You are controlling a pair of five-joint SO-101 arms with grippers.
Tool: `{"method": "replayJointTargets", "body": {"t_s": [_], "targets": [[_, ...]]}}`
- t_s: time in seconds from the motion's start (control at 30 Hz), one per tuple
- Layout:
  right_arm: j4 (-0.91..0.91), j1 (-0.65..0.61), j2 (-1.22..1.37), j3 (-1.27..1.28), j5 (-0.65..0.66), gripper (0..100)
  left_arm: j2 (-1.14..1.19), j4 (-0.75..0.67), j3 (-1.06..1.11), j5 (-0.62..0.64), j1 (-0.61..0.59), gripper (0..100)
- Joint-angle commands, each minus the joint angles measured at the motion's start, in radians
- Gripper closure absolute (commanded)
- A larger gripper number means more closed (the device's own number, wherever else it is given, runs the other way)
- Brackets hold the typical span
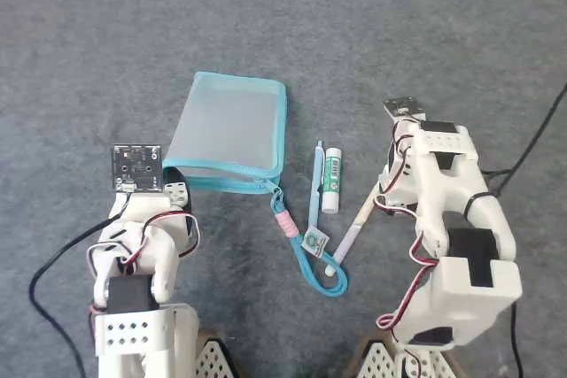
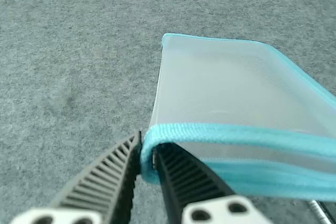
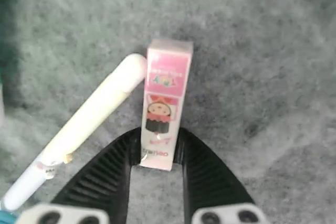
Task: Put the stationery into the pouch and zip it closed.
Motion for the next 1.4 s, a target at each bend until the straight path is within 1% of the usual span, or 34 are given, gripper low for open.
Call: {"method": "replayJointTargets", "body": {"t_s": [0.0, 0.13, 0.23, 0.3, 0.37, 0.5, 0.6, 0.7, 0.83, 1.0, 1.17, 1.23, 1.37], "targets": [[0.062, 0.035, -0.119, -0.035, 0.015, 99.1, -0.014, -0.005, -0.041, 0.012, -0.005, 99], [0.177, 0.033, -0.331, -0.035, 0.049, 99.1, -0.011, -0.008, -0.041, 0.012, -0.002, 99], [0.278, -0.044, -0.487, -0.048, 0.051, 99.1, -0.011, -0.009, -0.039, 0.012, -0.002, 99], [0.340, -0.142, -0.568, -0.055, 0.060, 99.1, -0.011, -0.005, -0.039, 0.014, 0.000, 99], [0.404, -0.268, -0.618, -0.075, 0.054, 99.1, -0.011, -0.005, -0.039, 0.014, 0.000, 99], [0.450, -0.490, -0.622, -0.137, 0.048, 99.1, -0.011, -0.005, -0.039, 0.014, 0.000, 99], [0.463, -0.610, -0.578, -0.189, 0.064, 99.1, -0.011, -0.005, -0.039, 0.014, 0.000, 99], [0.490, -0.690, -0.524, -0.253, 0.077, 99.1, -0.011, -0.005, -0.039, 0.014, 0.000, 99], [0.496, -0.743, -0.421, -0.356, 0.071, 99.1, -0.014, -0.005, -0.039, 0.012, 0.000, 99], [0.582, -0.745, -0.246, -0.491, 0.066, 99.1, -0.011, -0.005, -0.039, 0.015, 0.008, 99], [0.619, -0.739, -0.148, -0.603, 0.012, 99.1, -0.015, -0.006, -0.008, 0.006, 0.121, 99], [0.631, -0.740, -0.134, -0.634, 0.009, 99.1, -0.015, -0.005, -0.007, -0.017, 0.137, 99], [0.638, -0.746, -0.130, -0.637, 0.012, 99.1, -0.015, -0.006, -0.007, -0.021, 0.140, 99]]}}
